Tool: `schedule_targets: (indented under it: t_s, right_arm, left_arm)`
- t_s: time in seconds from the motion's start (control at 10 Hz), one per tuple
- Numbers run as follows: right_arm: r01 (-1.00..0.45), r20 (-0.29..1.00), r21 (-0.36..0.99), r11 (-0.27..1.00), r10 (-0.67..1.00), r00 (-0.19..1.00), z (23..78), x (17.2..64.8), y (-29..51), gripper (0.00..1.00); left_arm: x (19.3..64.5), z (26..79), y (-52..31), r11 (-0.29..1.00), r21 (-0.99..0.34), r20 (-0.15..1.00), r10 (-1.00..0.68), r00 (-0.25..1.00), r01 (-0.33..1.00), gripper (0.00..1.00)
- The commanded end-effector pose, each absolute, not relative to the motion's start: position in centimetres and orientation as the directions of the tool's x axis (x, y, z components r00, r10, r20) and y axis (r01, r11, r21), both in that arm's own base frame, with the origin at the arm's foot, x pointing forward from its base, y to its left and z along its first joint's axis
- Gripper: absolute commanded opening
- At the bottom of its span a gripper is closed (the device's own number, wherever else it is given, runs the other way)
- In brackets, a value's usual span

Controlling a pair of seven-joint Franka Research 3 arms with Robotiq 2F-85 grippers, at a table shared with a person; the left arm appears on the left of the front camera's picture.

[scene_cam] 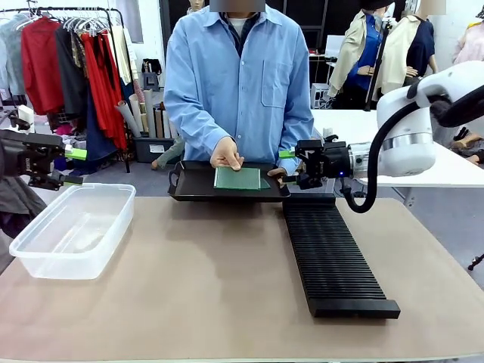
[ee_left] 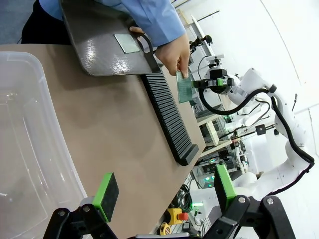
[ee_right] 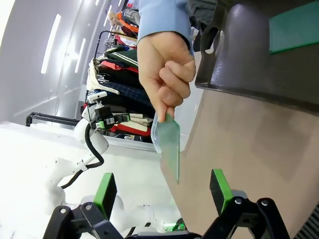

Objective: Sort PCBs into racks and boxes based on the side picked up.
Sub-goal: Pick up the Blank PCB handed by the Human.

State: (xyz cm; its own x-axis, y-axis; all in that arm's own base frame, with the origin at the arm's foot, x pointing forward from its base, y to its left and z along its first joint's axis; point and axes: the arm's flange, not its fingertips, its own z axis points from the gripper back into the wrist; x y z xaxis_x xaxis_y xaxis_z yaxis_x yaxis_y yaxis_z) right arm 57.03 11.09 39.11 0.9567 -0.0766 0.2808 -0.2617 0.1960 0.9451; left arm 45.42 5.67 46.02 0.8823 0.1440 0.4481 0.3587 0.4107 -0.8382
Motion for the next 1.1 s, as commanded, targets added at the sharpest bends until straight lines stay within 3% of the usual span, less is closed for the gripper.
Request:
schedule_targets:
  t_s: [0.0, 0.6, 1.0]
  right_arm:
    - [-0.293, 0.308, 0.943, 0.158, -0.084, 0.948, 37.7, 58.9, 12.3, 1.0]
    - [-0.315, 0.316, 0.948, 0.052, -0.011, 0.949, 36.2, 60.8, 14.6, 1.0]
    - [-0.337, 0.336, 0.94, 0.056, 0.016, 0.942, 36.4, 61.5, 16.1, 1.0]
  left_arm:
    - [45.3, 46.0, 5.7, 0.408, -0.839, 0.448, 0.145, 0.882, 0.359, 1.0]
    - [45.3, 46.0, 5.7, 0.408, -0.839, 0.448, 0.145, 0.882, 0.359, 1.0]
    - [45.3, 46.0, 5.7, 0.408, -0.839, 0.448, 0.145, 0.882, 0.359, 1.0]
